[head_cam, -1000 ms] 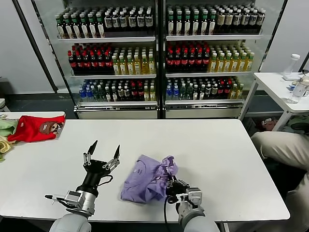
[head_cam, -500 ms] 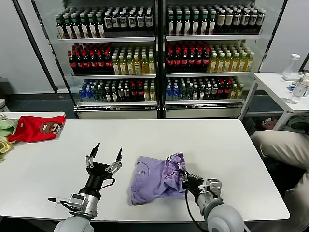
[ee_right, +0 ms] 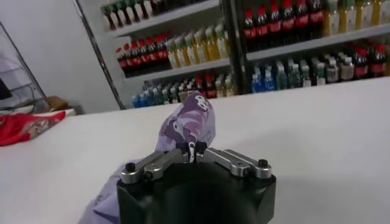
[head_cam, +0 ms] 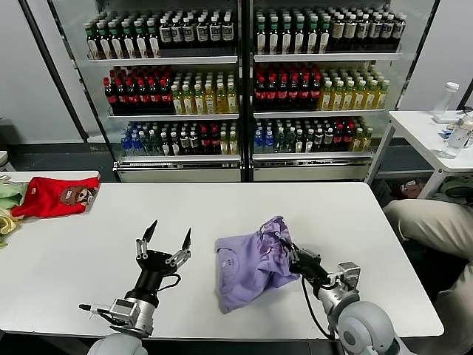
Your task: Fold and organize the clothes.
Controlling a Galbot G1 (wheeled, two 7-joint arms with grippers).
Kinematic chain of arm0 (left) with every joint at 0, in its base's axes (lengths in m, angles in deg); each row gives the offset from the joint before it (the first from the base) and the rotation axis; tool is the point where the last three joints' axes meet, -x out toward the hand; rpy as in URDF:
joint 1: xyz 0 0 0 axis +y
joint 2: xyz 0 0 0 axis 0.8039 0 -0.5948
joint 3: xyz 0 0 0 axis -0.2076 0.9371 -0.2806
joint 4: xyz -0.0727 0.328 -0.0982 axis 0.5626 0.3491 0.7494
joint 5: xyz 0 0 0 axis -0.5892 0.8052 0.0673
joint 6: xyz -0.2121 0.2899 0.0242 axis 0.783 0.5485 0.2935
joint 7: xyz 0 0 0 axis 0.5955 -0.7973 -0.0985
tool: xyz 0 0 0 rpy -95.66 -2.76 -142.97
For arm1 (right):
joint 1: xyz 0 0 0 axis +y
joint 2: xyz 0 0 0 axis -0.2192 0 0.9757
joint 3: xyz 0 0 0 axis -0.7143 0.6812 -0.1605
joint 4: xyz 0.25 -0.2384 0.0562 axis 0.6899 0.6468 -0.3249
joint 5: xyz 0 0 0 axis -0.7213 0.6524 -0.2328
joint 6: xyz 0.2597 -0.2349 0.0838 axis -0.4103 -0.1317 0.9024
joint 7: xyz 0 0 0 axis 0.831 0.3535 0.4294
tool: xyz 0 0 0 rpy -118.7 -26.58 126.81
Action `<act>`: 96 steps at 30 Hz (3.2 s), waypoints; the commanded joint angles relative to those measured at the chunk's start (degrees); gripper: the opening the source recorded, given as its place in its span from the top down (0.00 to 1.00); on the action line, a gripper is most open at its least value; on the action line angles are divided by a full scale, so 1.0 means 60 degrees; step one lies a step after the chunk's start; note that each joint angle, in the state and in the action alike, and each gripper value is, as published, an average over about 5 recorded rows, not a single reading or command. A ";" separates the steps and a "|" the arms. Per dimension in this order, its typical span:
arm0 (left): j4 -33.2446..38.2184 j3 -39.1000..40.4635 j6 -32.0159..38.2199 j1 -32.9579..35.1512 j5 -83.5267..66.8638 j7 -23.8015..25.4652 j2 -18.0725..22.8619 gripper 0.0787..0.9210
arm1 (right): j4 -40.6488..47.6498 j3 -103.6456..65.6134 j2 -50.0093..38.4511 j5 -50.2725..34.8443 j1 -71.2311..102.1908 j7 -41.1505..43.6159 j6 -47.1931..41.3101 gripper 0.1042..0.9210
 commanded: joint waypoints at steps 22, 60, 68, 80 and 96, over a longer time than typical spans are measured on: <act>0.0010 0.0660 -0.0193 0.0102 -0.0034 -0.0078 0.0090 0.12 | 0.0760 -0.2512 -0.0888 -0.0624 0.1291 -0.0105 -0.0511 0.65; -0.1358 -0.0677 0.1233 -0.1466 0.0608 0.0793 0.0176 0.12 | 0.0032 -0.1531 0.0155 0.5187 -0.0094 0.0023 0.0735 0.12; -0.1421 -0.0781 0.1410 -0.1581 0.0561 0.1028 0.0291 0.12 | 0.0086 -0.1756 0.0111 0.5568 -0.0073 0.0053 0.1013 0.12; -0.1533 -0.1057 0.1451 -0.1539 0.0239 0.1029 0.0262 0.12 | 0.0644 -0.2884 -0.0092 0.5791 0.0300 0.0257 0.1587 0.12; -0.1772 -0.1149 0.1538 -0.1634 0.0269 0.0990 0.0419 0.12 | 0.1063 -0.2613 -0.0285 0.5483 0.0015 0.0179 0.1742 0.12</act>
